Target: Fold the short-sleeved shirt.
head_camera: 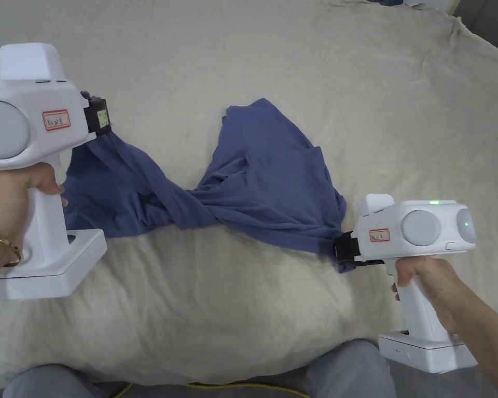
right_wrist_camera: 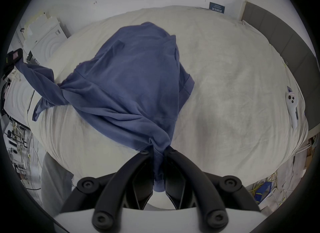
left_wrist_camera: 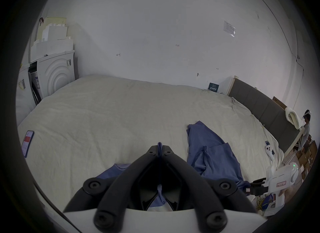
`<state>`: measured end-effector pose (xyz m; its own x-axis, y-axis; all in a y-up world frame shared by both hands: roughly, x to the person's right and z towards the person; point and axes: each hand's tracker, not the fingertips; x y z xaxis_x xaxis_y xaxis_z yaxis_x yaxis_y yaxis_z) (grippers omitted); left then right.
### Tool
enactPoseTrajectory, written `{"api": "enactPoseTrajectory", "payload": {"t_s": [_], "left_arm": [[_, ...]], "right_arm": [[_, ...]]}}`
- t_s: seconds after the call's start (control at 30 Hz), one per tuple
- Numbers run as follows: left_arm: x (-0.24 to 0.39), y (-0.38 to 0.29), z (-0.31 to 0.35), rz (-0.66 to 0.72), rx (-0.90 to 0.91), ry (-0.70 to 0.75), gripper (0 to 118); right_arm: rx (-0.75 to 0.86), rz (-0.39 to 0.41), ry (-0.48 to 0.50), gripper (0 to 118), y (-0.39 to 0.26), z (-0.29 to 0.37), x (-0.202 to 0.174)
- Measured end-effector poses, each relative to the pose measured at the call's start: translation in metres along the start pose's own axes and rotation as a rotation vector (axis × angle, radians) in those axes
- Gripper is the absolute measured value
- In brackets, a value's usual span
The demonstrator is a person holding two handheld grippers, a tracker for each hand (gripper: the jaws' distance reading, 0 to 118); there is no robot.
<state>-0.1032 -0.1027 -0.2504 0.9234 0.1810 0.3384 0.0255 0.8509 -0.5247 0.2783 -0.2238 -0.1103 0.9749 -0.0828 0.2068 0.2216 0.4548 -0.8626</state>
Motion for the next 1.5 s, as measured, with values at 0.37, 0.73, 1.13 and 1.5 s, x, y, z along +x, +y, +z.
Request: {"api": "enactPoseTrajectory", "payload": {"t_s": [0.37,0.73,1.13,1.5], "left_arm": [[-0.037,0.064,0.040,0.115,0.143,0.058,0],[-0.064,0.170,0.146,0.153,0.465,0.140,0],[-0.098,0.254,0.218,0.117,0.583,0.352,0],[-0.091,0.326,0.137,0.115,0.502,0.572,0]], "right_arm": [[0.359,0.004,0.080,8,0.067,0.139,0.008],[0.695,0.090,-0.001,8,0.138,0.310,0.014],[0.822,-0.072,-0.053,8,0.180,0.401,0.058],[0.762,-0.065,-0.178,8,0.286,0.363,0.038]]}}
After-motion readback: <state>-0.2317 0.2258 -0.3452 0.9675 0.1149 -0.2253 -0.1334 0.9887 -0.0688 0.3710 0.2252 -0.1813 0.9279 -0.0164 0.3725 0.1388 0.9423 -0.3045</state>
